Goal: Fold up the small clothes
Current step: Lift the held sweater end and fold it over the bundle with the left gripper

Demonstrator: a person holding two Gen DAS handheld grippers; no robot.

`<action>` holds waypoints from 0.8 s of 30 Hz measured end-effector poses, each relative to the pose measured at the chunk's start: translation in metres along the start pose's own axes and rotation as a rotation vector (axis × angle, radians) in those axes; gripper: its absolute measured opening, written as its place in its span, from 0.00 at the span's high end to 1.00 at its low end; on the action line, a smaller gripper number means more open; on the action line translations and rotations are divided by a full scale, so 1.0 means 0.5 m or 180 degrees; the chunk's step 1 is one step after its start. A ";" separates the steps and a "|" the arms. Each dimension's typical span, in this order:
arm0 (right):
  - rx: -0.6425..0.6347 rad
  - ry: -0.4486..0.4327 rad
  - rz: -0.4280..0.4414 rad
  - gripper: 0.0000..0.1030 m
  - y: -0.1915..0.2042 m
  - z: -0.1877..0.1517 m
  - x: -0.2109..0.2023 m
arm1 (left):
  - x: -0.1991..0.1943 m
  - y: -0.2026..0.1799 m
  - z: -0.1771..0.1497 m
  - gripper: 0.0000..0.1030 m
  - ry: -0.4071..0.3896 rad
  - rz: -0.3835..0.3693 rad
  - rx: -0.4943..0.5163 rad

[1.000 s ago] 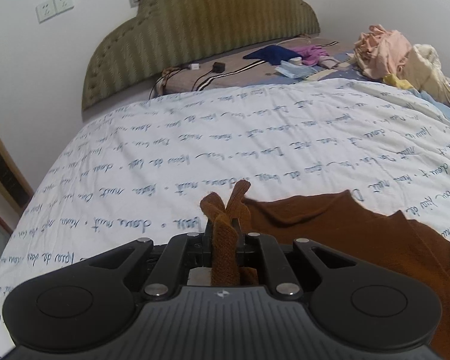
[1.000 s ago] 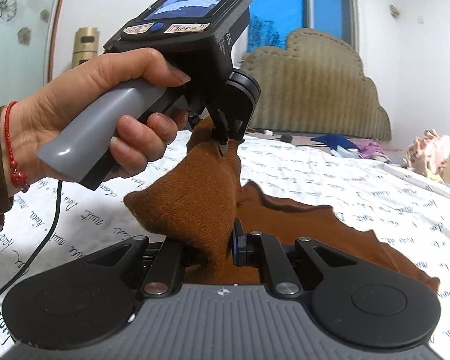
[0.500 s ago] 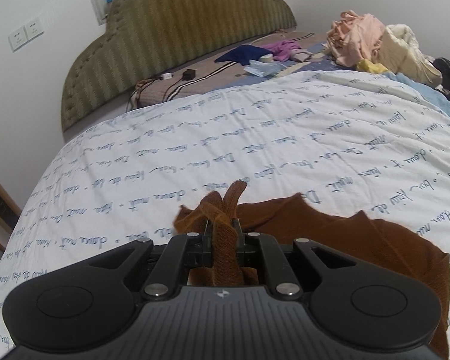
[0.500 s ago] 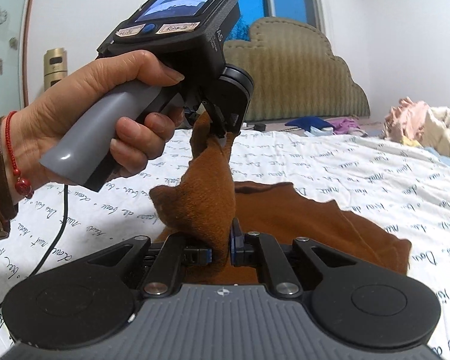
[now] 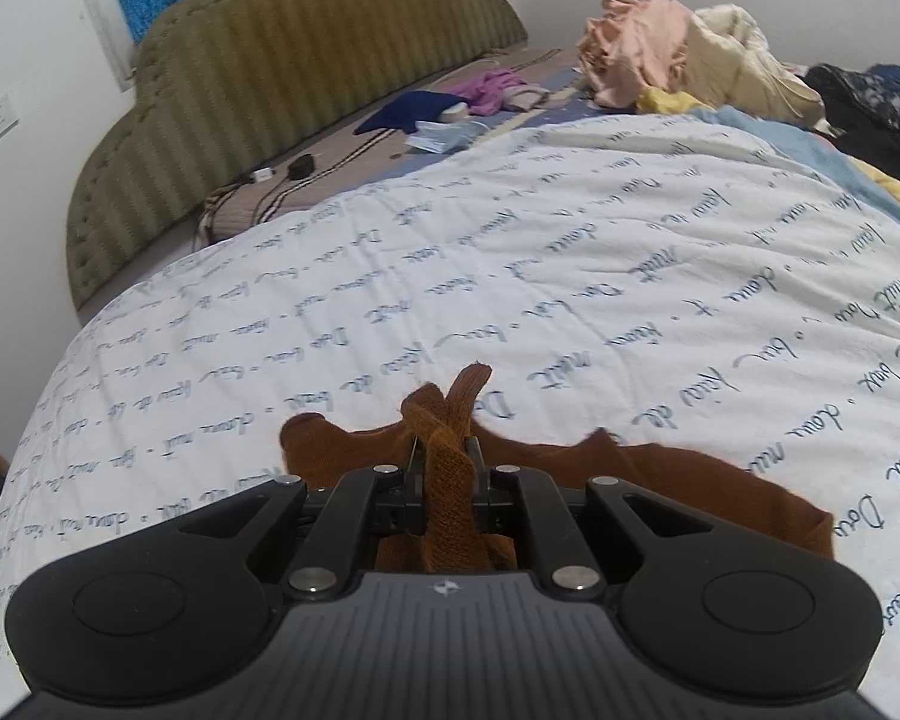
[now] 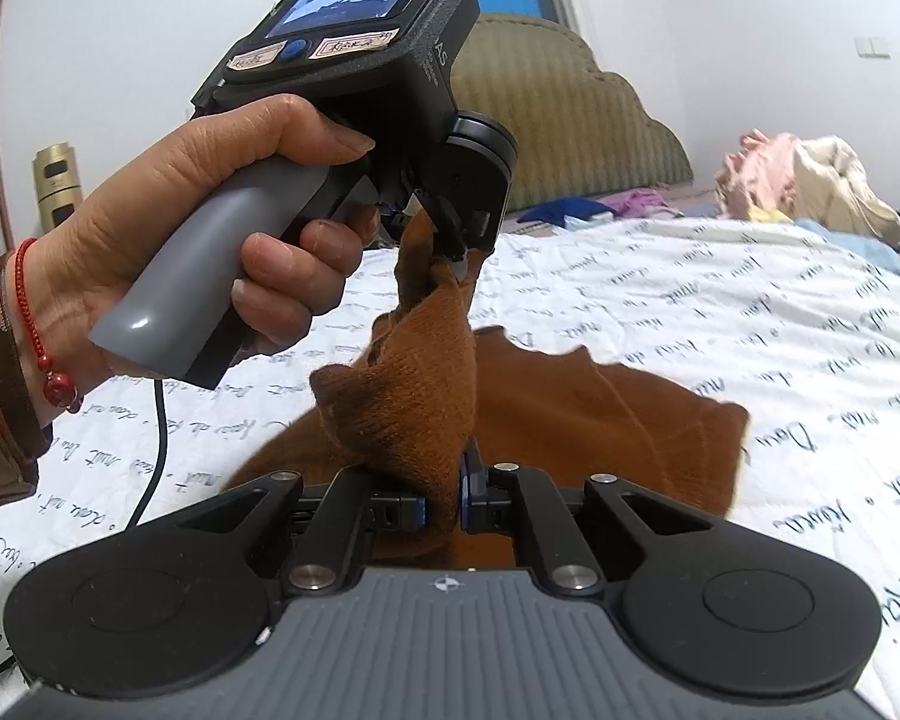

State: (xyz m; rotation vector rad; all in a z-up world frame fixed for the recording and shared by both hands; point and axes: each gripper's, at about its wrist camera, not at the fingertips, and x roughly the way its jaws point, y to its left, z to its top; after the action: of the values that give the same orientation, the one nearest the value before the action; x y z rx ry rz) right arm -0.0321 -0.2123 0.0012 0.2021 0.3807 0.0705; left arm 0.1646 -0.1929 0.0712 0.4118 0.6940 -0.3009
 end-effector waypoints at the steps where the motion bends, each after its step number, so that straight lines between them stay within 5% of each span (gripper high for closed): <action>1: 0.0026 0.0005 -0.0011 0.89 -0.006 -0.002 -0.001 | 0.002 -0.011 0.000 0.92 0.0003 -0.0003 0.0027; 24: 0.0788 0.0236 0.0061 0.89 -0.113 -0.041 -0.008 | 0.048 -0.150 -0.006 0.92 0.0164 -0.0085 0.0325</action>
State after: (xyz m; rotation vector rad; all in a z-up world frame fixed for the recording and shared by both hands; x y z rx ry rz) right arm -0.0420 -0.2640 -0.0276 0.4487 0.4614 0.0496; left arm 0.1504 -0.2603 0.0331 0.5092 0.7371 -0.3529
